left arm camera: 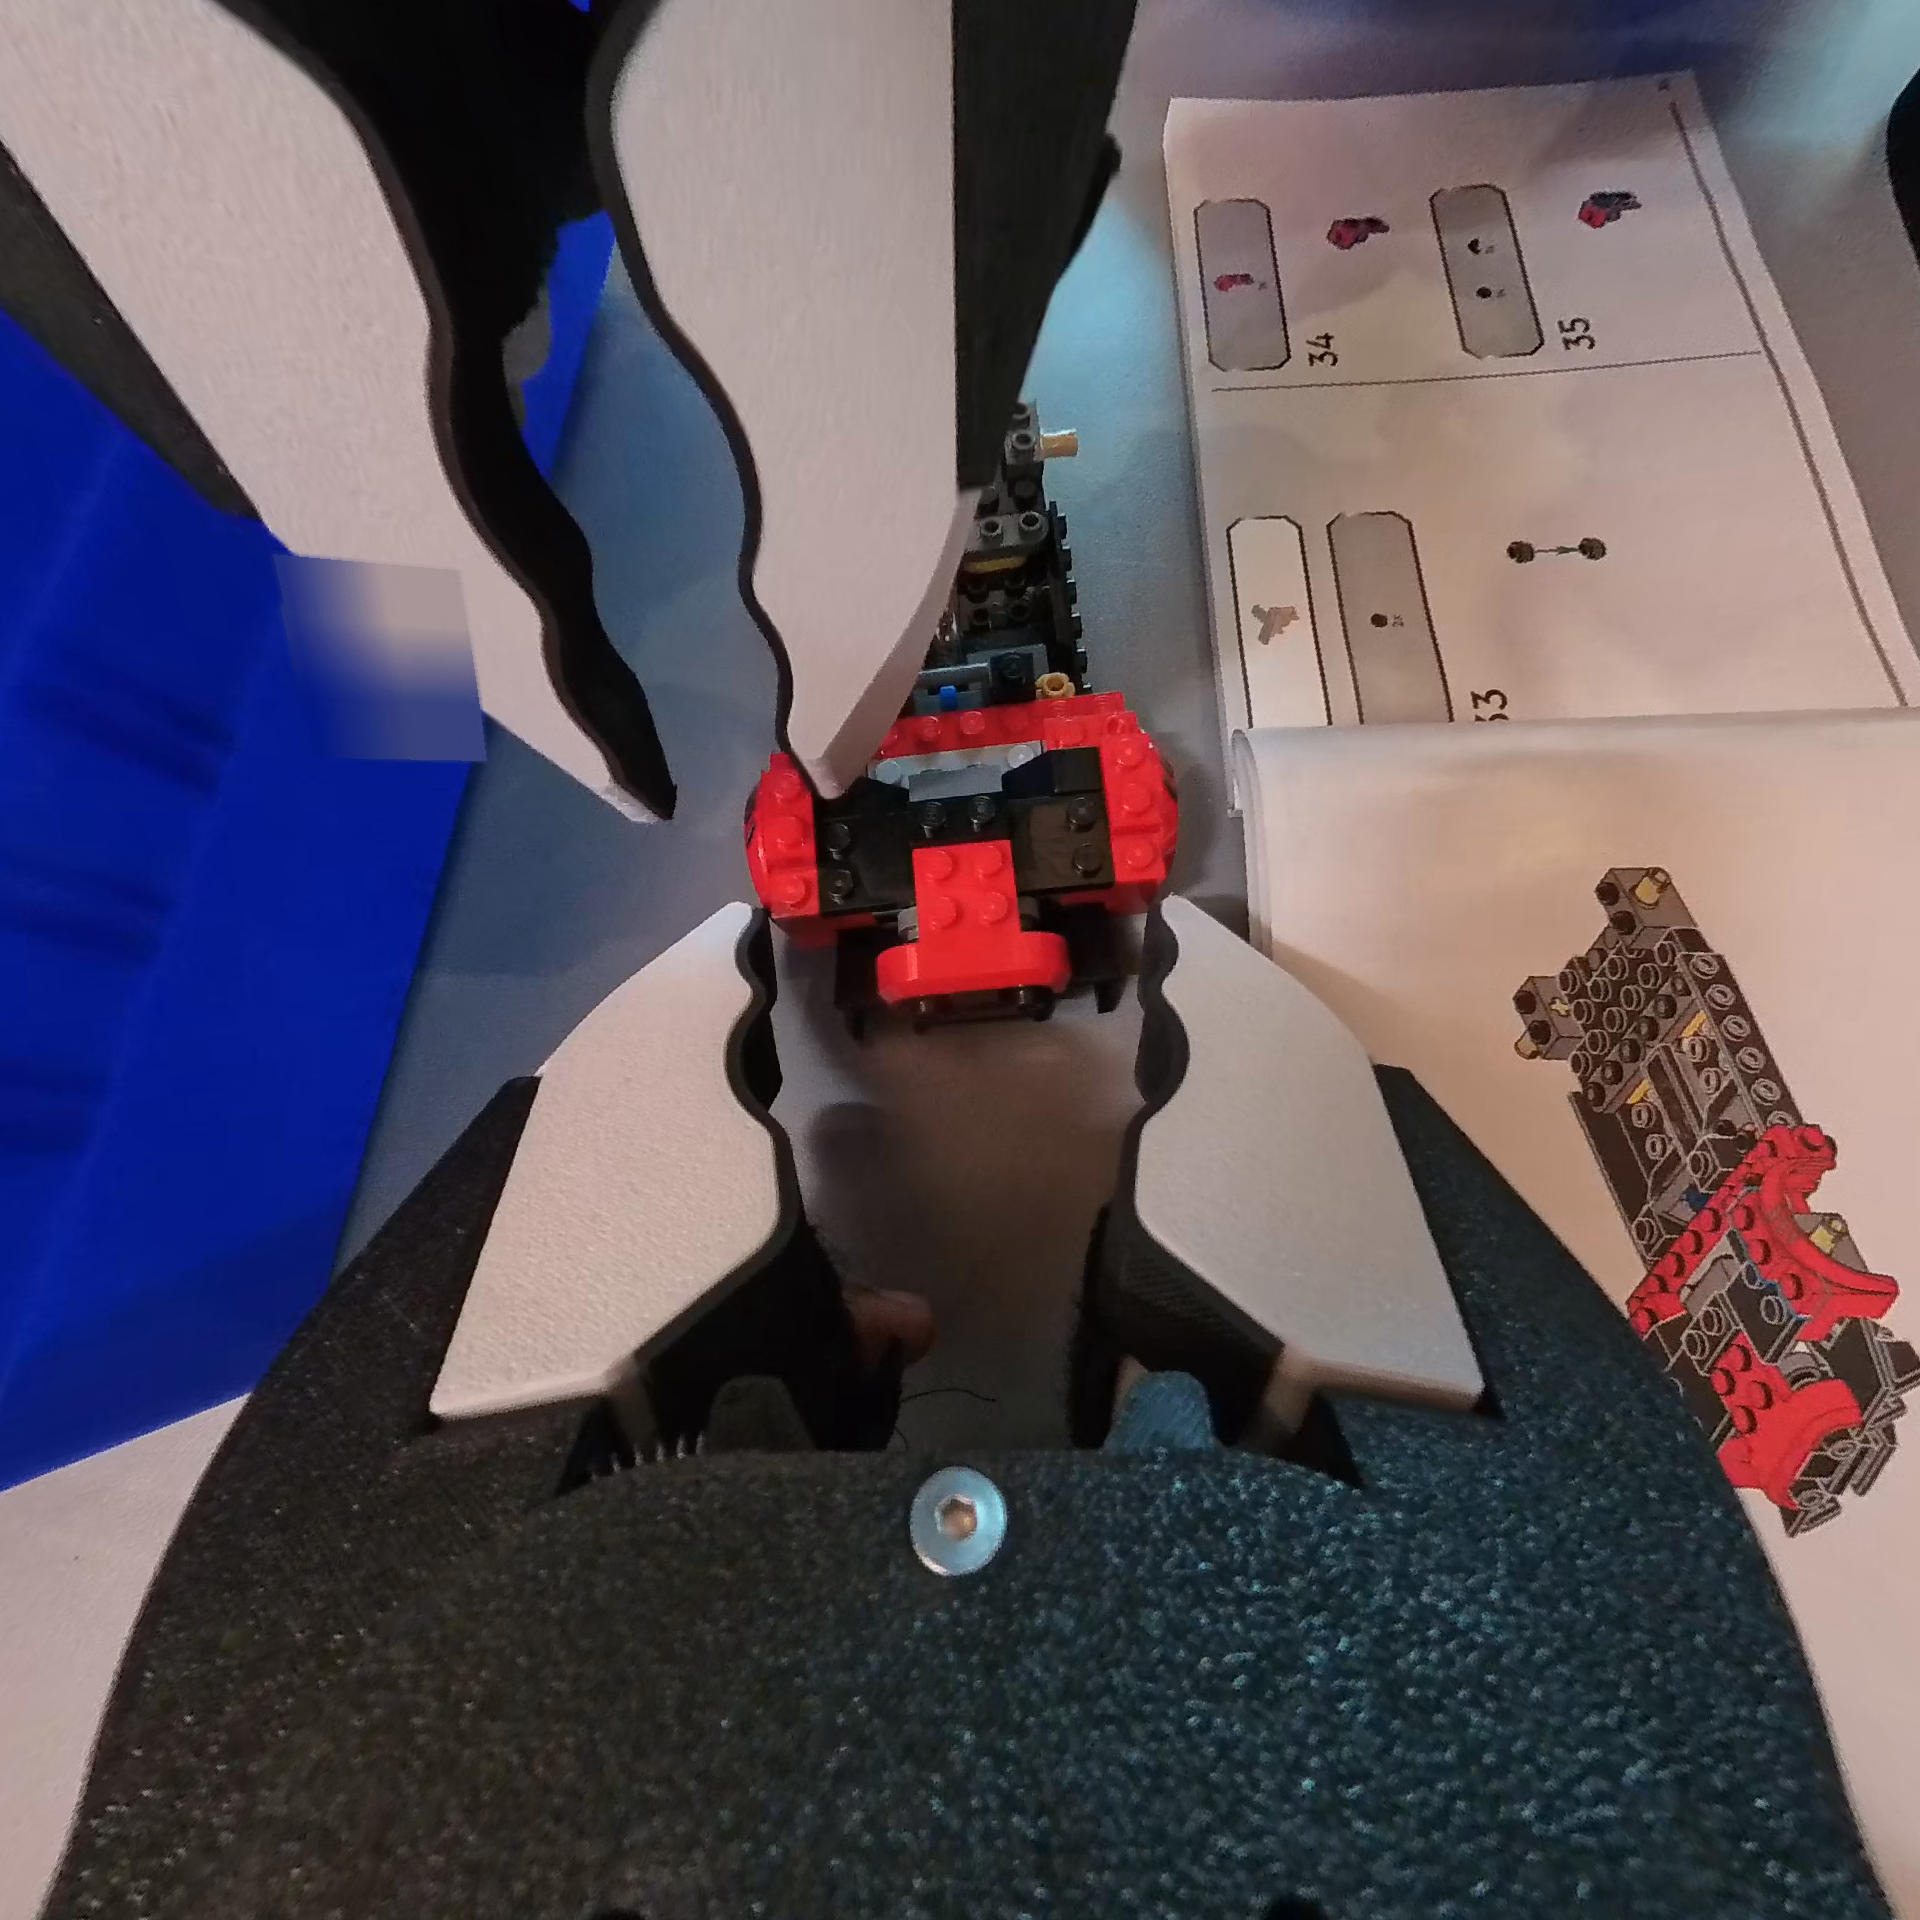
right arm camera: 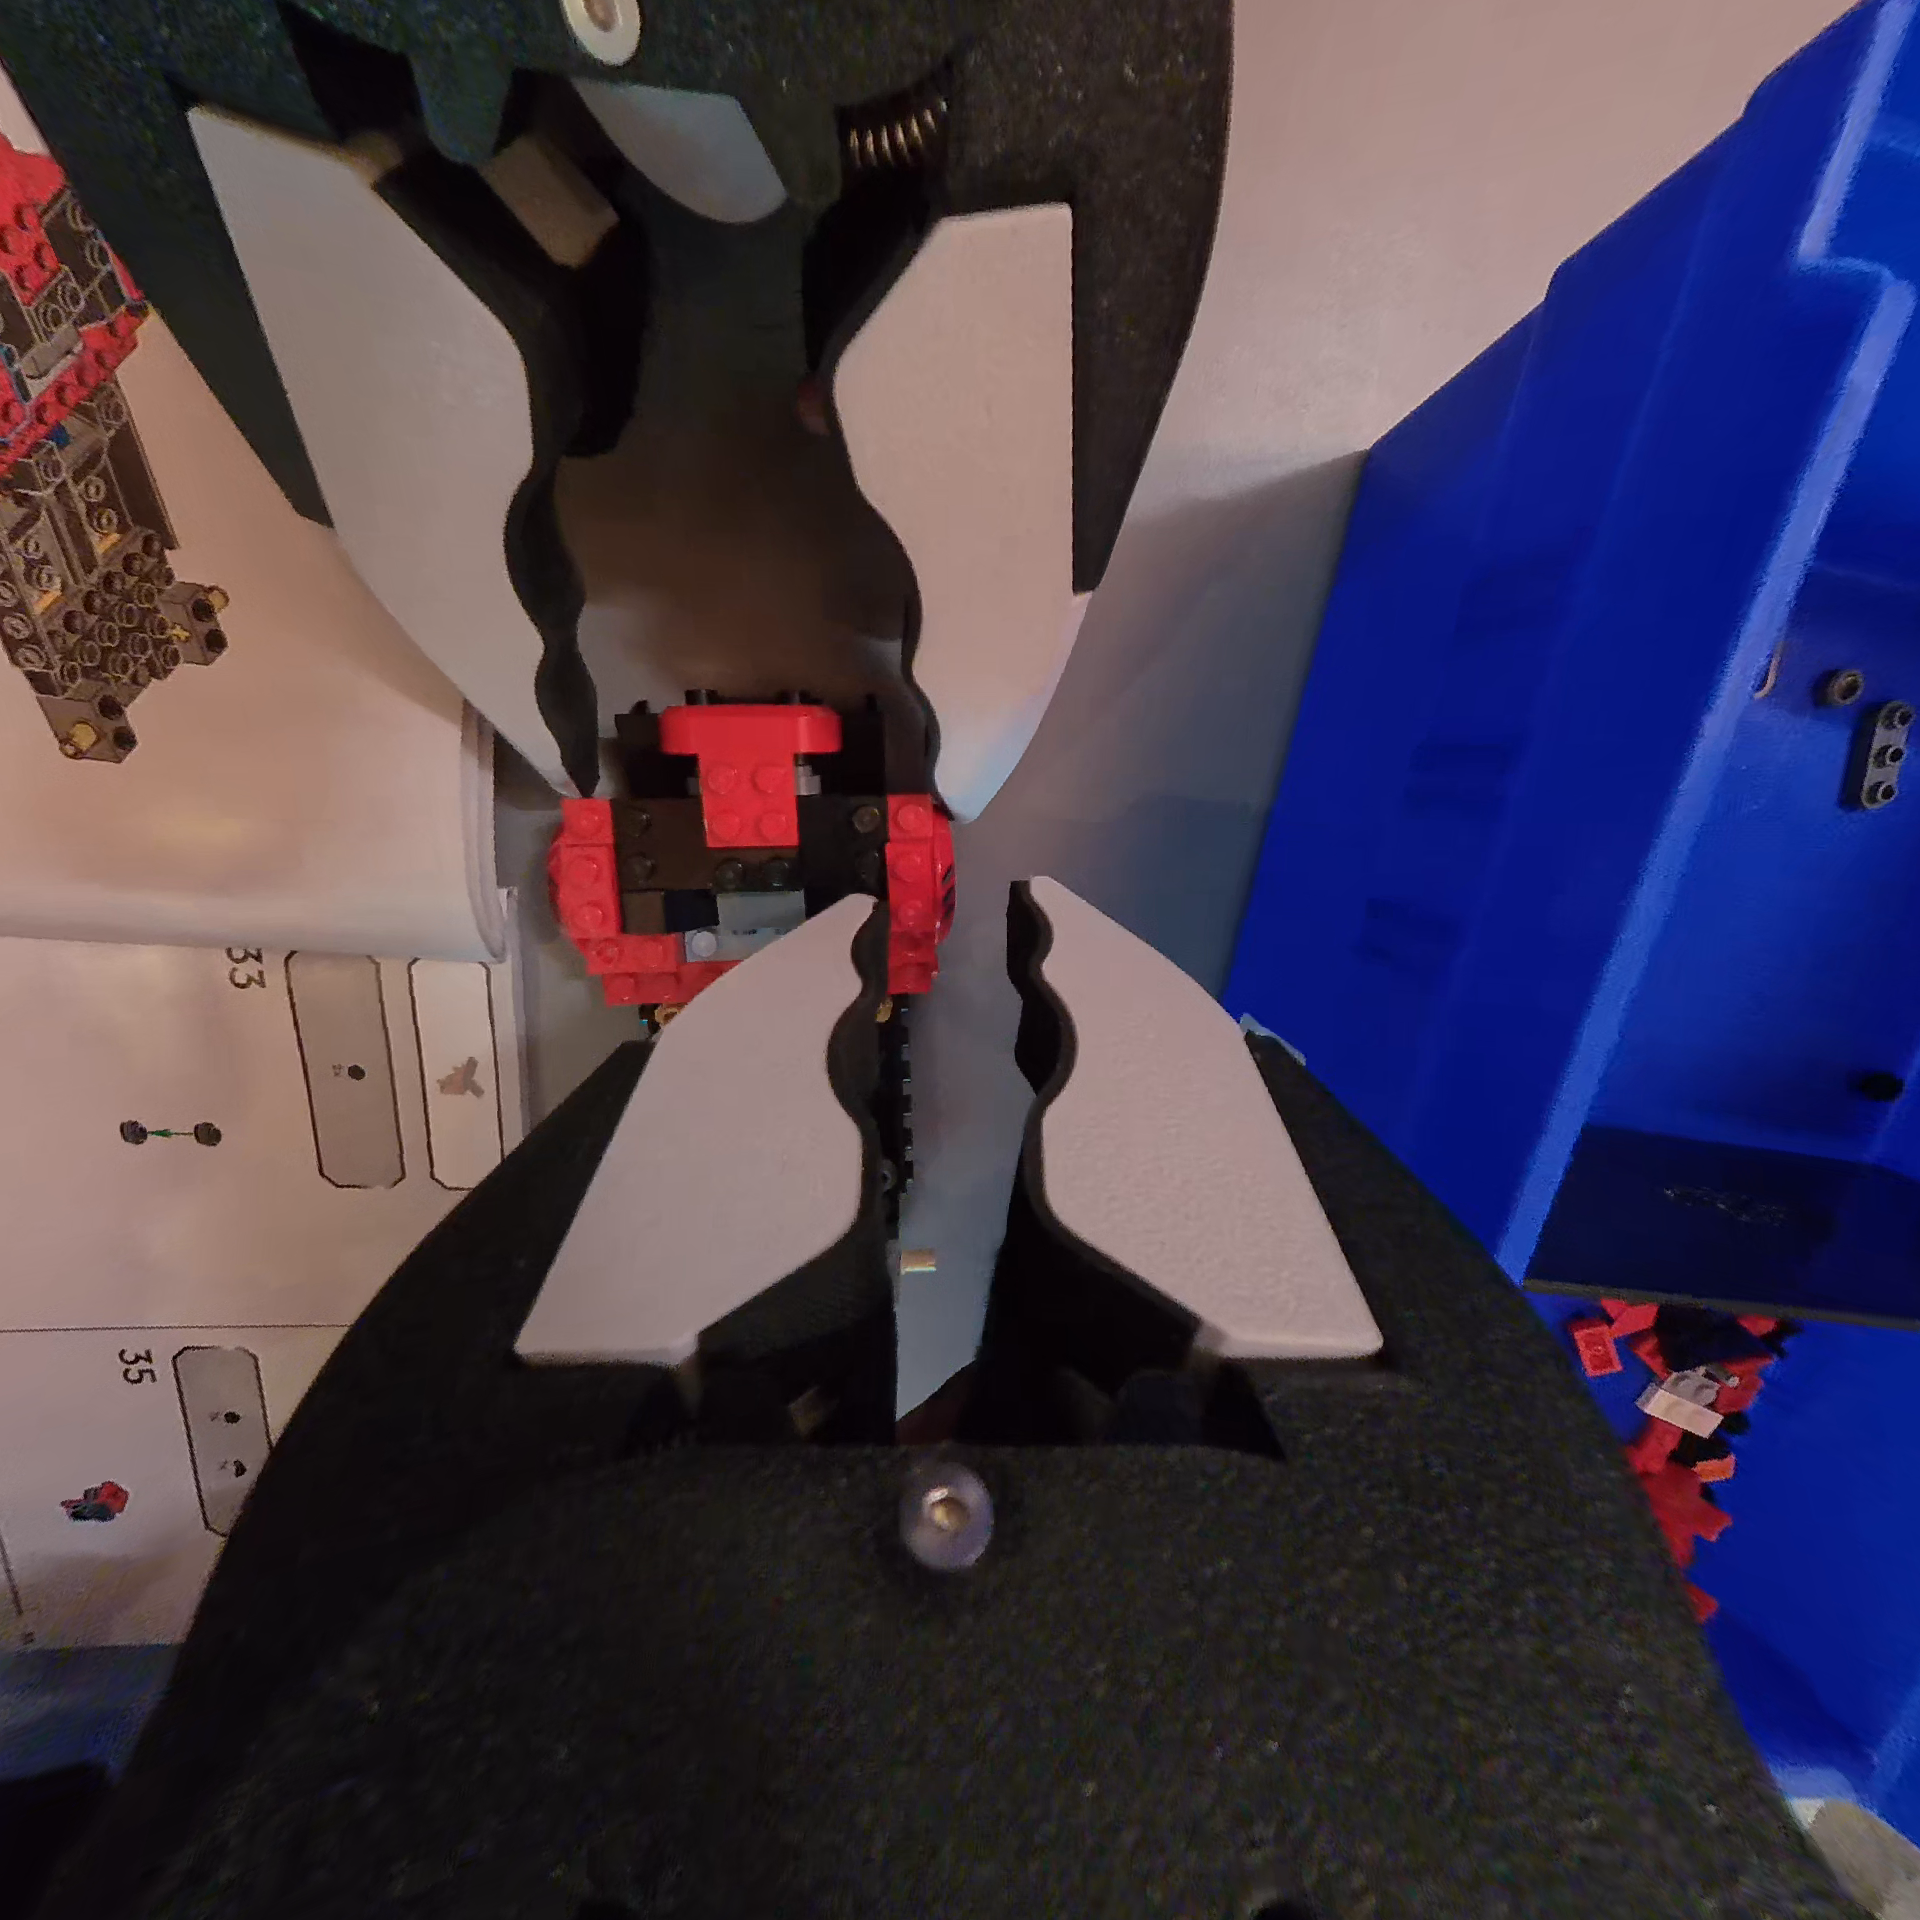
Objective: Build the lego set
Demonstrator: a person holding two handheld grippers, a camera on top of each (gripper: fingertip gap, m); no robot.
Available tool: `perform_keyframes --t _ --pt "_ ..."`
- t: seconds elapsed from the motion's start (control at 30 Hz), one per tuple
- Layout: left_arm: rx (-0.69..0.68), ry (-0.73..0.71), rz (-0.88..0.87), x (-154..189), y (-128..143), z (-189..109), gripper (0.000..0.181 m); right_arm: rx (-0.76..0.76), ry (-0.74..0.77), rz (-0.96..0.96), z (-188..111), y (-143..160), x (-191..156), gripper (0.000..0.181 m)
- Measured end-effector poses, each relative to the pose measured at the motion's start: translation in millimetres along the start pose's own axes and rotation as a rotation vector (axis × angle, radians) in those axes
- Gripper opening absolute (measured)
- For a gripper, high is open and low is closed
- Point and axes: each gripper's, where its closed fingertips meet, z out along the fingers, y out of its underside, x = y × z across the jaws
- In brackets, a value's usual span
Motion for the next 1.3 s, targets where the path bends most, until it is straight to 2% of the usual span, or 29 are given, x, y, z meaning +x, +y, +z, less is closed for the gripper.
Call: perform_keyframes --t 0.07,0.13,0.2,0.43,1.3 --pt "0.000 0.000 0.000 0 0 0 0.067 0.022 -0.002 0.008 -3 -2 0 0.021" --pt "0.000 0.000 0.000 0 0 0 0.067 0.047 -0.002 0.015 -6 -3 1 0.006" --pt "0.000 0.000 0.000 0 0 0 0.067 0.082 -0.029 0.024 -8 -6 -3 0.000" --pt "-0.001 -0.005 0.002 0 0 0 0.064 0.066 -0.064 0.051 0 -3 -10 0.000" --pt "-0.006 -0.015 0.033 0 1 0 0.064 0.017 -0.099 0.123 3 -4 -7 0.000"
